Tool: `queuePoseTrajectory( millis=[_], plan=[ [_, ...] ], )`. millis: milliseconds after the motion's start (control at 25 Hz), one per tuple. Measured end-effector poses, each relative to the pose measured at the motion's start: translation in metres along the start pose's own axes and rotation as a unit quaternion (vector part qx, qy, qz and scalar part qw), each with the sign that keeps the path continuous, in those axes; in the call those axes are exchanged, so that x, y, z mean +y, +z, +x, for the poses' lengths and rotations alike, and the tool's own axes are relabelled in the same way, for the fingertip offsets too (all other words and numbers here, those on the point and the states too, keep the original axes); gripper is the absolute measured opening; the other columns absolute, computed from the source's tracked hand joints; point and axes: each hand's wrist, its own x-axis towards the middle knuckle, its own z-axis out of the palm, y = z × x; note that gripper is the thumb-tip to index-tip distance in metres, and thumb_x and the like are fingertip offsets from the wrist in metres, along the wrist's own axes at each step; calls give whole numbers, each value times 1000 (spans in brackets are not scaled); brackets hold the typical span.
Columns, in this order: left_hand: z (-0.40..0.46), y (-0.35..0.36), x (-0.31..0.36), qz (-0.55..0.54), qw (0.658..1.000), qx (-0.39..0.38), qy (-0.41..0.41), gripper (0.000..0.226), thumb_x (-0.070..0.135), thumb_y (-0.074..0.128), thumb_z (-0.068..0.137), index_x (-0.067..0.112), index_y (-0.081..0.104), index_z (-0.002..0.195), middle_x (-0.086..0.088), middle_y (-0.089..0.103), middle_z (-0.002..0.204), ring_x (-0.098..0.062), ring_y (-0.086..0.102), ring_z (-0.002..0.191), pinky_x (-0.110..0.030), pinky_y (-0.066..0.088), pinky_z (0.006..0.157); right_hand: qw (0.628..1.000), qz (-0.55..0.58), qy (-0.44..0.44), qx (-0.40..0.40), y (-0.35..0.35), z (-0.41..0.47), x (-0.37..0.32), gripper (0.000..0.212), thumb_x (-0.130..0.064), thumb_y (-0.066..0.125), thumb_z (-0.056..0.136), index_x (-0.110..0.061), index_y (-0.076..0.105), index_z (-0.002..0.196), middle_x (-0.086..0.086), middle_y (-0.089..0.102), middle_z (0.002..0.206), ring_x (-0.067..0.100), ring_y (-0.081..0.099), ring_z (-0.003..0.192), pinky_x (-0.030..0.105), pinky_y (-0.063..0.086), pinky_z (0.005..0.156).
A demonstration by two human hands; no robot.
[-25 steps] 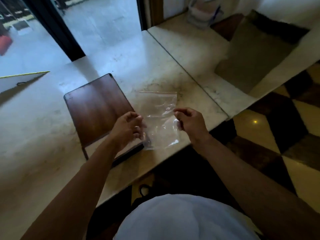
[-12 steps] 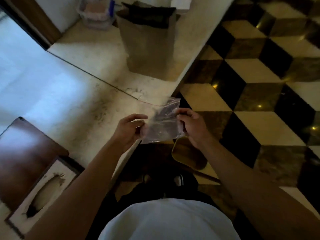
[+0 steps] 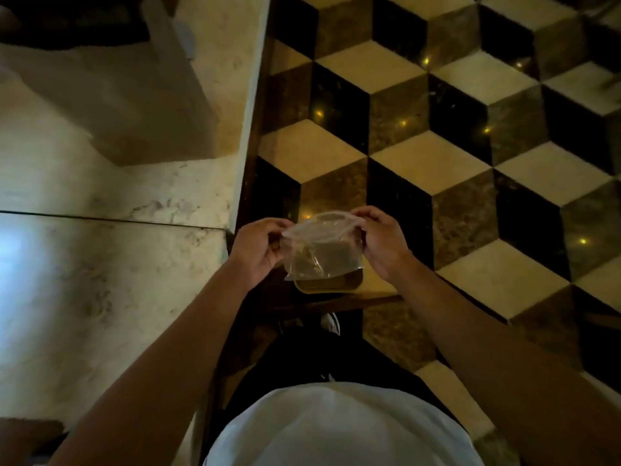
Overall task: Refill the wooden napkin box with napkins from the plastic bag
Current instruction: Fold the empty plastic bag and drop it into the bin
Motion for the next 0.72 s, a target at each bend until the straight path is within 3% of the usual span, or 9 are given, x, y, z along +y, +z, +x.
queuePoseTrajectory(
  millis=[160,280,360,440,520,600,680,720],
  plan=[
    [17,13,-1,68,998,4,-6,32,13,50,93,4,73,73,-8,71,75,-18,68,71,-33,58,62,998,13,34,41,-13,12,11,29,-9,53,93,-9,74,73,3,69,71,14,66,66,32,51,65],
    [28,20,-1,180,983,-28,3,10,9,69,88,8,73,97,-9,70,96,-25,68,90,-38,60,69,997,-44,44,42,-25,27,20,15,-22,68,93,-11,76,85,1,71,74,12,69,67,30,57,66],
    [42,24,-5,210,977,-32,11,47,-4,74,82,17,63,122,-12,68,112,-29,69,102,-47,60,82,995,-83,42,20,-32,42,30,7,-17,72,92,-13,73,97,5,68,87,19,66,81,33,58,73],
    [62,25,-20,198,980,-1,-29,74,-9,75,79,20,48,142,-15,68,118,-29,70,105,-51,58,89,995,-90,48,17,-39,64,44,19,-5,71,90,-15,68,106,6,63,97,24,64,94,40,57,81],
    [89,25,-44,200,974,30,-97,61,-4,75,81,8,53,137,-18,70,118,-26,72,99,-52,56,95,993,-108,45,27,-47,91,65,35,3,70,88,-15,63,117,6,61,98,27,64,97,45,57,85],
    [124,20,-81,230,959,77,-145,34,1,74,84,-4,66,117,-17,73,104,-23,71,86,-52,56,94,985,-158,51,41,-56,122,96,46,6,70,88,-11,59,130,4,61,93,25,67,92,36,59,78],
    [154,13,-117,268,945,102,-155,20,2,72,87,-3,70,106,-13,70,88,-20,68,79,-51,58,90,977,-198,65,55,-61,151,129,47,3,71,89,-8,59,133,5,65,96,18,68,82,23,57,66],
    [174,11,-135,282,941,112,-151,12,2,70,88,0,71,100,-11,68,84,-20,67,79,-48,59,89,973,-211,76,56,-64,170,148,44,1,72,89,-7,61,131,7,67,97,17,68,80,24,59,67]
  ],
)
